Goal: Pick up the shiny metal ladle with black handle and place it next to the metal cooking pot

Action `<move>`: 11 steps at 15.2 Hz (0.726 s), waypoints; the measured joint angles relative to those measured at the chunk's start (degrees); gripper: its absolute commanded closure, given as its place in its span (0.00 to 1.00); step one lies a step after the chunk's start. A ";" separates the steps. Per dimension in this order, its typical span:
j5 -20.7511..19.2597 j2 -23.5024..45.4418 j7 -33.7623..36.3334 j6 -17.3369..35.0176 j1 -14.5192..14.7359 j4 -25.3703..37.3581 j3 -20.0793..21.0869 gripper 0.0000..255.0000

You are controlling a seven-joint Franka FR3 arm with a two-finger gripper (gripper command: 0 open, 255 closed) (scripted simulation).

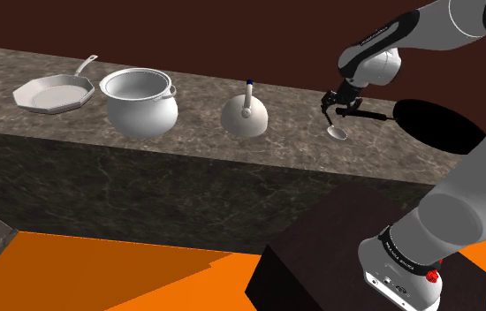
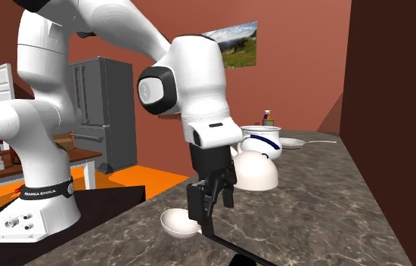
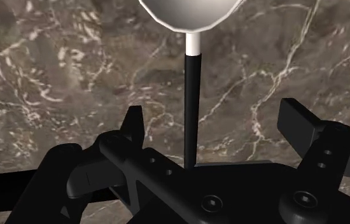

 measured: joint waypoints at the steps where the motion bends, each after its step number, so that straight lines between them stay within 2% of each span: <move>1: 0.86 1.11 -0.31 0.56 -0.39 0.71 -0.03 0.00; 8: 5.21 6.59 -3.10 4.70 -1.67 1.82 1.46 0.00; 11: 5.90 7.53 -3.60 5.30 -1.91 2.09 1.81 0.00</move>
